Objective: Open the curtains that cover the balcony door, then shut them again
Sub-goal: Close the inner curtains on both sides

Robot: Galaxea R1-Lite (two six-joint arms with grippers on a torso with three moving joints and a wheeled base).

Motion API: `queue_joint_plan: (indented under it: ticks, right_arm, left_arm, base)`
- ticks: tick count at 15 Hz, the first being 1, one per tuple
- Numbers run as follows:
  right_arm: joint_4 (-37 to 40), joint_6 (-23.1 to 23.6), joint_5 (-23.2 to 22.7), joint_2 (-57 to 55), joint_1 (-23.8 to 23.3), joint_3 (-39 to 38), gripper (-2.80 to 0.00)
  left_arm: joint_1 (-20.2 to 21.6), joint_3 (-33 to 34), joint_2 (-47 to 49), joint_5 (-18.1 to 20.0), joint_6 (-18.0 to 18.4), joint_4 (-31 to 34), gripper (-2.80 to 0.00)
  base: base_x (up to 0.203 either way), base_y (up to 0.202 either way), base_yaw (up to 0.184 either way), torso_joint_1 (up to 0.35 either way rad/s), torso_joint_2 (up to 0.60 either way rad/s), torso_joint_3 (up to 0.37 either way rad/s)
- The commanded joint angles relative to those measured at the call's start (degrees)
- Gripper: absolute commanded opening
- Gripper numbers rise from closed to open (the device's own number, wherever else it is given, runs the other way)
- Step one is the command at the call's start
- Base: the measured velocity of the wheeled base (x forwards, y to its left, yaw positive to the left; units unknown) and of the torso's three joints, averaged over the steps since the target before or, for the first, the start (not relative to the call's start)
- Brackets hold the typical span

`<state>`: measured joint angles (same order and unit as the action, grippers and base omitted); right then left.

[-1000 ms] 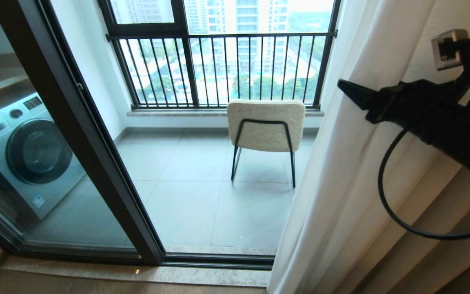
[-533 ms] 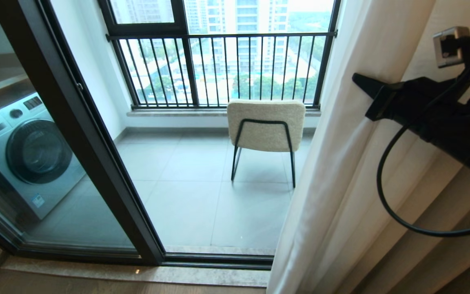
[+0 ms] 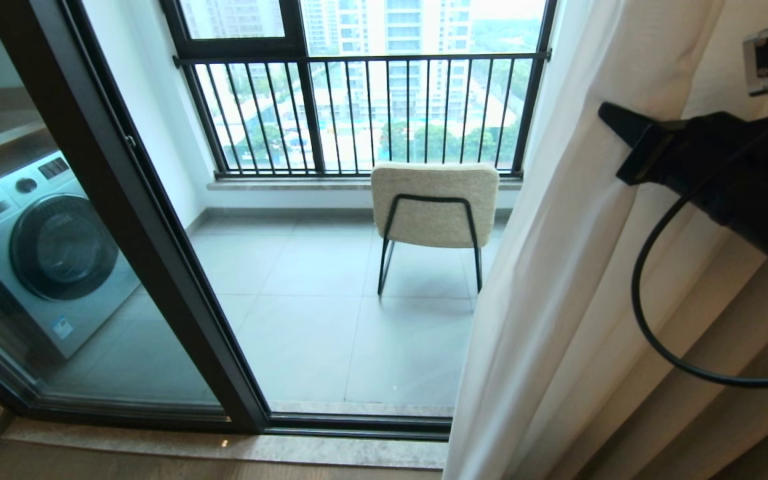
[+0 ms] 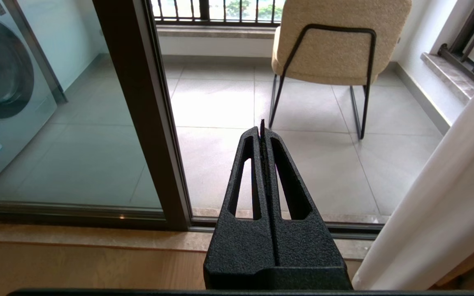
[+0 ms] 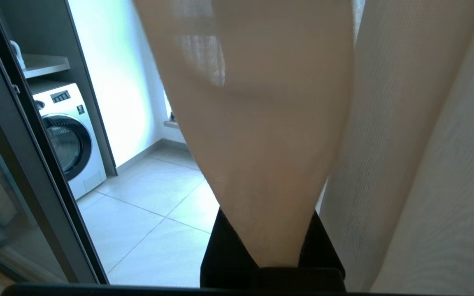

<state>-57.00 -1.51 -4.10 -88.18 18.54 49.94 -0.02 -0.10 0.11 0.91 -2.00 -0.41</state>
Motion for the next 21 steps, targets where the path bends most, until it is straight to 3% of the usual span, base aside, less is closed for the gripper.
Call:
queue_joint_plan:
  ticks: [1, 21]
  right_arm:
    - [-0.3, -0.06, -0.03, 1.57, -0.21, -0.69, -2.8]
    - [-0.21, -1.3, 0.02, 4.34, -0.88, -3.67, -2.8]
  left_arm:
    - [0.02, 0.01, -0.02, 0.06, -0.03, -0.02, -2.8]
    - [0.02, 0.01, -0.02, 0.01, -0.07, -0.02, -2.8]
  base:
    - [0.0, 0.0, 0.0, 0.0, 0.0, 0.0]
    - [0.0, 0.0, 0.0, 0.0, 0.0, 0.0]
